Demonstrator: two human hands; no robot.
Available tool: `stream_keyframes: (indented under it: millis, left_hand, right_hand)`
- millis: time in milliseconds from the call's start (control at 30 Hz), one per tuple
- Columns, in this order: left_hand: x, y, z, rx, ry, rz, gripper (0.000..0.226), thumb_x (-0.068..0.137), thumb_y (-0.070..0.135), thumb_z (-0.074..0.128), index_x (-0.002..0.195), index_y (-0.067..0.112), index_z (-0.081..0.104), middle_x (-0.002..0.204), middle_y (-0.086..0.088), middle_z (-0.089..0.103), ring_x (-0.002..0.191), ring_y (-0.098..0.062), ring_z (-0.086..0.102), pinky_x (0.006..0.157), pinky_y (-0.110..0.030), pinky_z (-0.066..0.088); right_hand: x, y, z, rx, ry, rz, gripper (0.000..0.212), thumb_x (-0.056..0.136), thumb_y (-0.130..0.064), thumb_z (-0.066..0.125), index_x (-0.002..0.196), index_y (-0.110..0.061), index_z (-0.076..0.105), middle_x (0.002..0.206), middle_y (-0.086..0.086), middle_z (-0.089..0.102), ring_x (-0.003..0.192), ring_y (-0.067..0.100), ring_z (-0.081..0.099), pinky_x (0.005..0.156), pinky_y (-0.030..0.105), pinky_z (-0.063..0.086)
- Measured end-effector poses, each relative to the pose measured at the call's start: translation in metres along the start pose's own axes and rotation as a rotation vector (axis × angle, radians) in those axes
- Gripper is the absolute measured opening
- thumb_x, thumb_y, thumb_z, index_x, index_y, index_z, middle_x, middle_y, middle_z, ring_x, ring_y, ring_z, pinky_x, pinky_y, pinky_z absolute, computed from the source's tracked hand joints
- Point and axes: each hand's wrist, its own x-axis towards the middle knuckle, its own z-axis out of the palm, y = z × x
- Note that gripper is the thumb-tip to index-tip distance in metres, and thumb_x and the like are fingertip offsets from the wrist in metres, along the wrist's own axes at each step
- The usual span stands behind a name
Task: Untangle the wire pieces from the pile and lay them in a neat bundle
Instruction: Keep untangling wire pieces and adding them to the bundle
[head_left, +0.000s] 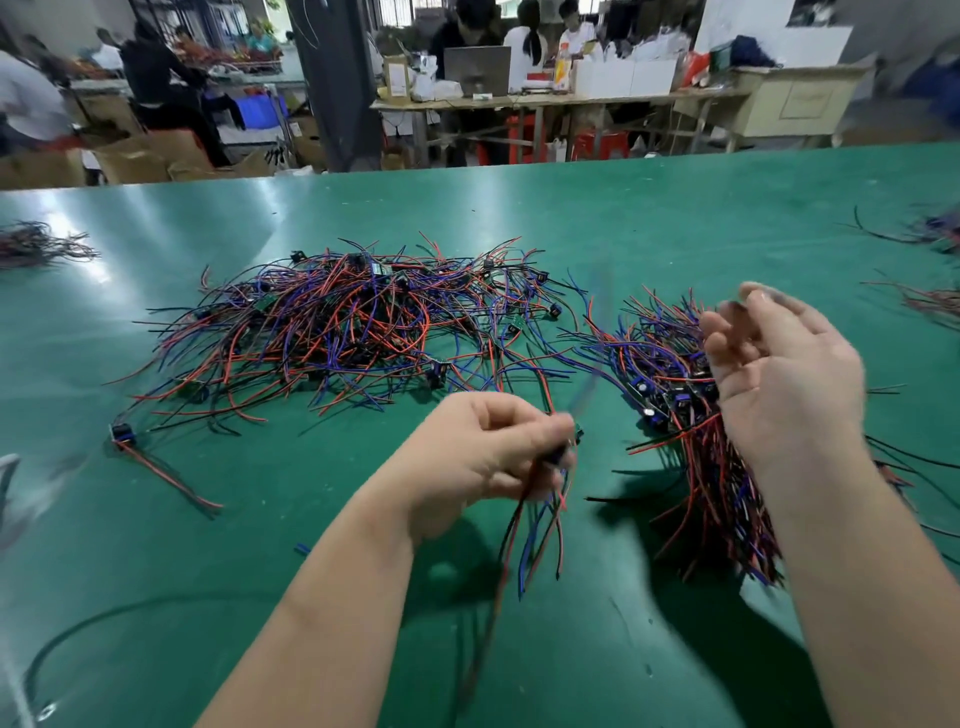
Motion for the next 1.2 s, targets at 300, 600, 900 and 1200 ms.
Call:
stream_keyframes:
  millis: [300,600,900,1200]
  left_hand:
    - [0.014,-0.012,0.006,-0.214,0.392,0.044,0.028,0.066,0.032,0.068,0.073,0.007,0.058,0.052,-0.002,0.063,0.047,-0.011,0.063,0.049,-0.021,0.054]
    - [0.016,-0.019,0.014,0.075,0.477,0.044,0.011,0.093,0.014,0.059,0.092,0.016,0.070,0.064,-0.002,0.066,0.047,-0.009,0.058,0.050,-0.020,0.050]
    - [0.020,-0.050,0.016,1.230,0.458,-0.087,0.046,0.087,0.062,0.048,0.131,0.053,0.045,0.139,0.002,0.038,0.130,-0.021,0.027,0.106,-0.037,0.018]
    - [0.023,-0.038,0.009,0.621,0.614,0.155,0.024,0.075,0.008,0.072,0.086,0.029,0.072,0.074,0.012,0.068,0.063,0.003,0.058,0.065,-0.006,0.042]
  right_hand:
    - [-0.036,0.047,0.009,-1.066,-0.729,-0.304,0.018,0.072,-0.017,0.082,0.085,-0.023,0.070,0.077,-0.009,0.071,0.071,0.006,0.067,0.071,0.029,0.056]
    - [-0.035,0.027,0.011,-0.794,-0.465,-0.452,0.019,0.076,-0.008,0.073,0.088,-0.024,0.073,0.078,-0.006,0.074,0.068,0.007,0.068,0.070,0.024,0.057]
    - [0.015,-0.012,-0.029,-1.458,-0.018,-0.463,0.024,0.079,-0.016,0.060,0.100,-0.018,0.074,0.097,0.009,0.072,0.090,0.022,0.063,0.086,0.027,0.044]
    - [-0.017,0.016,0.003,-1.125,-0.334,-0.428,0.015,0.082,-0.012,0.064,0.083,-0.025,0.073,0.070,-0.010,0.070,0.061,0.001,0.062,0.060,0.013,0.047]
